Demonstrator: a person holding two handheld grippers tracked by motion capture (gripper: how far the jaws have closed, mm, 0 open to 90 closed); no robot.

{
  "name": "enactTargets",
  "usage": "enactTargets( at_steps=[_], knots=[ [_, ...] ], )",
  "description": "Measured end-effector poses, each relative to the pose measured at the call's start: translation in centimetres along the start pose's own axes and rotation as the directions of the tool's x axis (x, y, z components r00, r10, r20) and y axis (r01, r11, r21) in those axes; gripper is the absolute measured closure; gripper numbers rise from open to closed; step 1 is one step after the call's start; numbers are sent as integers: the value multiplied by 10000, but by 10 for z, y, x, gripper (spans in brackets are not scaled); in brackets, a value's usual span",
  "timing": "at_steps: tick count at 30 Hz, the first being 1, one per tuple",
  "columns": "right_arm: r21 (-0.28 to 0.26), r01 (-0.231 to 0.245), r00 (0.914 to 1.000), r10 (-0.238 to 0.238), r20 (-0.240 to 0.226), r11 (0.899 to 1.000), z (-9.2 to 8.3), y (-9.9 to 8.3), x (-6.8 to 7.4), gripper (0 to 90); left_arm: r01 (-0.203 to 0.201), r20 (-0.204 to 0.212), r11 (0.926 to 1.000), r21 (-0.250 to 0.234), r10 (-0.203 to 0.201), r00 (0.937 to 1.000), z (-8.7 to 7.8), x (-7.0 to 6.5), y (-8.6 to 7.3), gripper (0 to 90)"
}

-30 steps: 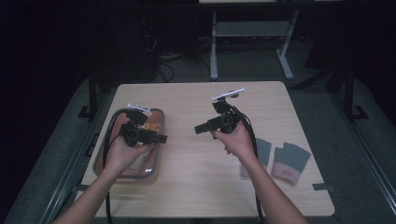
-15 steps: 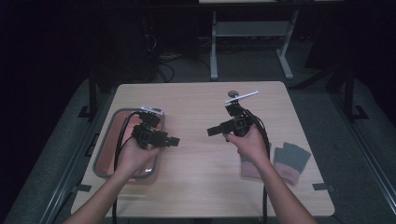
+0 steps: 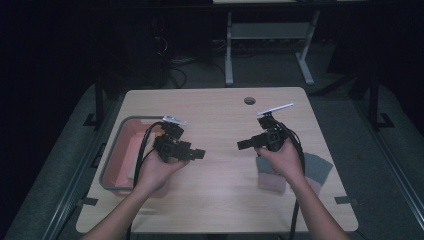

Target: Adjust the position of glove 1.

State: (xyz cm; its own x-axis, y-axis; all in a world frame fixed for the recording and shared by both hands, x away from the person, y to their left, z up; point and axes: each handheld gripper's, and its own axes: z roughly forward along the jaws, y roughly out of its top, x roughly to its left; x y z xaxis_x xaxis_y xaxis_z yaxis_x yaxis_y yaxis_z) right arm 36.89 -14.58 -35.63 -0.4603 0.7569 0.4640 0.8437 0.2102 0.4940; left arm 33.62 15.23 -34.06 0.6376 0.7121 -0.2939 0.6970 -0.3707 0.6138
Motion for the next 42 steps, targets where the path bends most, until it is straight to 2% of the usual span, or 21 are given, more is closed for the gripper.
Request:
enactTargets(
  at_steps=[10,15,19,23,33,38,42],
  knots=[
    [120,-35,9992,31,396,9999,-9,-17,-15,454,-103,266,9999,-80,105,9996,12,-13,1,314],
    [170,-166,9970,153,753,9997,-15,-24,-23,451,-226,395,9997,-82,229,9990,18,-20,2,313],
    [220,-171,9945,147,1035,9996,-22,-29,-30,449,-151,553,9997,-167,160,9983,22,-24,3,310],
    [240,-245,9889,207,1474,9994,-27,-35,-37,441,-168,725,9996,-242,185,9972,26,-29,3,310],
    [304,-541,9773,467,2068,9981,-39,-56,-62,440,-335,802,9993,-151,346,9962,36,-41,4,306],
    [117,-729,9724,685,2230,9973,-47,-66,-73,439,-530,880,9986,-56,533,9947,42,-48,5,304],
    [-131,-887,9654,892,2451,9960,-53,-75,-81,441,-586,941,9983,-29,586,9938,47,-52,5,301]
  ],
)
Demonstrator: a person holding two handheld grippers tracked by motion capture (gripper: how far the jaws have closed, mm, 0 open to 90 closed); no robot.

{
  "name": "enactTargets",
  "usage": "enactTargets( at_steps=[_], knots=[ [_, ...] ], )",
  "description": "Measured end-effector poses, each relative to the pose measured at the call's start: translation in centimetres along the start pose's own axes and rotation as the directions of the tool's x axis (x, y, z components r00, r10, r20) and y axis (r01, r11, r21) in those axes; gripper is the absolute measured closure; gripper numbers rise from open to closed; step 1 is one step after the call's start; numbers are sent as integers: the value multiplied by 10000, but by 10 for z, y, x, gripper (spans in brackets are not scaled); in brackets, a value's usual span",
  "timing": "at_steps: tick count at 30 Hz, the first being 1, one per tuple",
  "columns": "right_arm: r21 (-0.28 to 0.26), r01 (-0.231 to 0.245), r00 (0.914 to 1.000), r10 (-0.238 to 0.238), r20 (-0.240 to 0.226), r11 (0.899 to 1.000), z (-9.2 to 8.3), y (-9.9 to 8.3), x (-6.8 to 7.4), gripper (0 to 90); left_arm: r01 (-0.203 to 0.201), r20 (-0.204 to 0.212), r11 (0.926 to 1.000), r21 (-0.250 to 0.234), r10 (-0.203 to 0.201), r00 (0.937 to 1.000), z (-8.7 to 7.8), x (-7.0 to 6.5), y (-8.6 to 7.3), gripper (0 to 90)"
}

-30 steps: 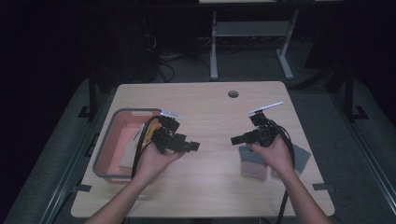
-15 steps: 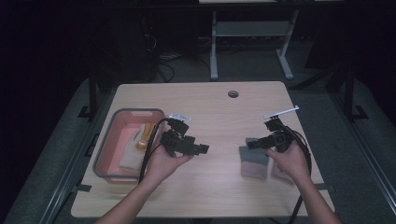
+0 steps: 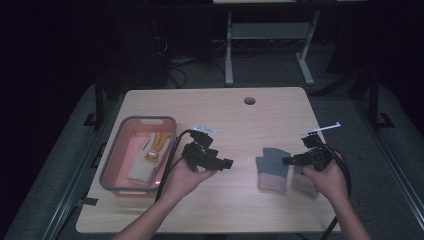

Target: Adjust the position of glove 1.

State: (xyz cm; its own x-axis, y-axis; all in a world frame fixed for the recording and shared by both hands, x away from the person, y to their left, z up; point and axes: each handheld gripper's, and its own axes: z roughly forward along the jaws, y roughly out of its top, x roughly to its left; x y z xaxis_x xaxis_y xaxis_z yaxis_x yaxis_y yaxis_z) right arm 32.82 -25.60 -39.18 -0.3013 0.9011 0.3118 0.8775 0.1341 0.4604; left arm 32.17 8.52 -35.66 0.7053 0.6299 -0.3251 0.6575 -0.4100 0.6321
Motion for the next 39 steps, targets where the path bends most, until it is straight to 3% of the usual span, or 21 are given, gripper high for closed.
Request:
enactTargets(
  at_steps=[8,14,21,29,36,39],
  knots=[
    [22,-265,9976,263,641,9996,-3,-14,-21,448,-76,149,9999,147,73,9999,11,-7,0,297],
    [249,-284,9889,245,1468,9993,1,-27,-34,444,-255,184,9993,256,251,9995,18,-12,0,296],
    [427,-468,9817,381,1863,9980,11,-38,-48,449,-320,317,9991,282,311,9990,23,-15,-1,295],
    [391,-476,9775,385,2074,9981,19,-45,-52,466,-331,398,9991,249,321,9987,28,-18,0,295],
    [128,-449,9656,401,2567,9989,23,-47,-46,574,-456,362,9985,306,445,9984,32,-23,-2,294],
    [37,-611,9663,582,2506,9981,22,-49,-45,641,-446,389,9984,348,432,9983,36,-24,-3,294]
  ],
)
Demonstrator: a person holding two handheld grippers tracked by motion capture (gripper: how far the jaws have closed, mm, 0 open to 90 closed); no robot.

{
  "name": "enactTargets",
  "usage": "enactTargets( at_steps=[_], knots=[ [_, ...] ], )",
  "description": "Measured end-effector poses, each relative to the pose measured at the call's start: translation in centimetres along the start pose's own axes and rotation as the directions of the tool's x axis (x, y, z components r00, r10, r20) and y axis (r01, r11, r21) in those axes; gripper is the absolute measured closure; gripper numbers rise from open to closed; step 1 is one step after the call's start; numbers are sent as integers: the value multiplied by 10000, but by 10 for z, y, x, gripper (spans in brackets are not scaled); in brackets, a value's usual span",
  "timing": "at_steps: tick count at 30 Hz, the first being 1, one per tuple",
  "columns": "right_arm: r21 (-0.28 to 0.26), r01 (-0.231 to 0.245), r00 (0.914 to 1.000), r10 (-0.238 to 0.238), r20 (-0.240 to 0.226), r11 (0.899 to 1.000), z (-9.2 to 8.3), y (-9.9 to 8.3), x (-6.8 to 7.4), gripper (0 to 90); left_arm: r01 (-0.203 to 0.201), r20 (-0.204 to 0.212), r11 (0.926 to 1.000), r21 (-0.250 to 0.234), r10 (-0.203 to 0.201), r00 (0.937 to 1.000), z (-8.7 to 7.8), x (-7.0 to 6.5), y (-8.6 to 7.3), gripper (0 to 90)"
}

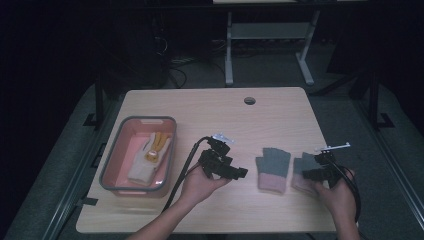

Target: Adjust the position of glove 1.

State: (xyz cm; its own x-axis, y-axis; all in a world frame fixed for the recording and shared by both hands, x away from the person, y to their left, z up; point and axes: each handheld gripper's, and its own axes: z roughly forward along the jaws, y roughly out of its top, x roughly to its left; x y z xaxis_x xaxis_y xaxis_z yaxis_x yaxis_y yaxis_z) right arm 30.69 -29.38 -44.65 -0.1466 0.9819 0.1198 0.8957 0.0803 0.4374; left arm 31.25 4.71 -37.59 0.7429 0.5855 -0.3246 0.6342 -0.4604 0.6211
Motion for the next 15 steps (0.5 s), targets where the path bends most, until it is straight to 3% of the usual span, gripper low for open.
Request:
enactTargets(
  at_steps=[9,15],
  knots=[
    [-353,-545,9972,526,-537,9979,0,-4,-5,785,-21,107,10000,79,20,9999,8,-2,3,291],
    [-344,-626,9954,599,-748,9974,-2,-4,-9,808,-50,26,10000,45,50,10000,8,-2,4,288]
  ],
)
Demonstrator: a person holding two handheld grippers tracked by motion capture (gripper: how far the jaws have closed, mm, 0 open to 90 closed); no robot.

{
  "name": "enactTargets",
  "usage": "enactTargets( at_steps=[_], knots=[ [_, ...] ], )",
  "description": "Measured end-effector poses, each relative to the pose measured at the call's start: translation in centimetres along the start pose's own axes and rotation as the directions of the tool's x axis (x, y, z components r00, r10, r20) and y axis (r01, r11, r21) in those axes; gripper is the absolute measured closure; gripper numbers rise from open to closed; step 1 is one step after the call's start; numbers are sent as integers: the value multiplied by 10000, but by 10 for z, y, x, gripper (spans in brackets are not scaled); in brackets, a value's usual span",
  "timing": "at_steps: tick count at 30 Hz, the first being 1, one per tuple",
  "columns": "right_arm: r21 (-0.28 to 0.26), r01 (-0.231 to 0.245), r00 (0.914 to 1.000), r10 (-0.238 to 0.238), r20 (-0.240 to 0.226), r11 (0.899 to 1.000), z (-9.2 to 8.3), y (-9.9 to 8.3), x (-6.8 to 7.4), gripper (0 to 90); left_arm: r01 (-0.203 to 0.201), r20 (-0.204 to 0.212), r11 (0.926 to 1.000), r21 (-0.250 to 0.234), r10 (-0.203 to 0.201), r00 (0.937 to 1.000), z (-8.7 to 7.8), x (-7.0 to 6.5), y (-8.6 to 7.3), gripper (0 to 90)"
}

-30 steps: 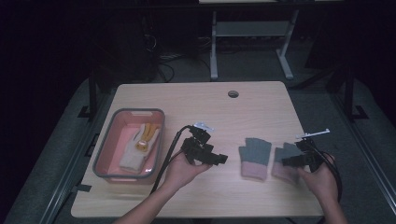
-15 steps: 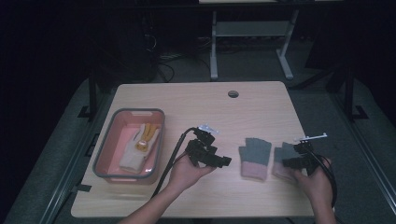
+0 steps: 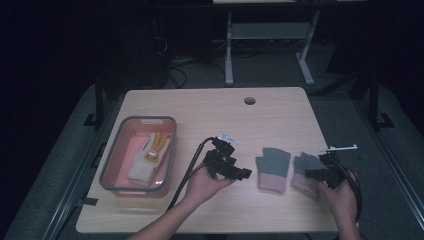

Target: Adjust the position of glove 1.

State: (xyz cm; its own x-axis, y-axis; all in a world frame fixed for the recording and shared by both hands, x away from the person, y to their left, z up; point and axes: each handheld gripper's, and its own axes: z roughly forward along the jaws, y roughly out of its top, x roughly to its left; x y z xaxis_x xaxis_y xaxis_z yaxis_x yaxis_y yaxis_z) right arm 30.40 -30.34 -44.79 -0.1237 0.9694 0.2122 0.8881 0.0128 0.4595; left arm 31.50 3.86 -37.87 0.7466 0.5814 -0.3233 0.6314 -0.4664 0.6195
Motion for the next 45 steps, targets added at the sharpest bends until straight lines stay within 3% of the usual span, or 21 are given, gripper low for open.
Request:
enactTargets(
  at_steps=[11,22,30,45],
  knots=[
    [-47,39,10000,-38,79,10000,-6,0,3,819,-29,-24,10000,-61,28,10000,-1,0,-1,284],
    [-548,87,9999,-92,-101,9985,-23,0,7,819,-45,23,10000,-77,45,10000,2,-1,-1,282],
    [-651,339,9967,-386,-714,9973,-30,6,28,818,-49,39,10000,-18,49,10000,6,-2,-1,282],
    [-576,1092,9900,-1138,-837,9923,-27,14,58,816,-48,-28,9999,-103,48,10000,2,0,-1,282]
  ],
)
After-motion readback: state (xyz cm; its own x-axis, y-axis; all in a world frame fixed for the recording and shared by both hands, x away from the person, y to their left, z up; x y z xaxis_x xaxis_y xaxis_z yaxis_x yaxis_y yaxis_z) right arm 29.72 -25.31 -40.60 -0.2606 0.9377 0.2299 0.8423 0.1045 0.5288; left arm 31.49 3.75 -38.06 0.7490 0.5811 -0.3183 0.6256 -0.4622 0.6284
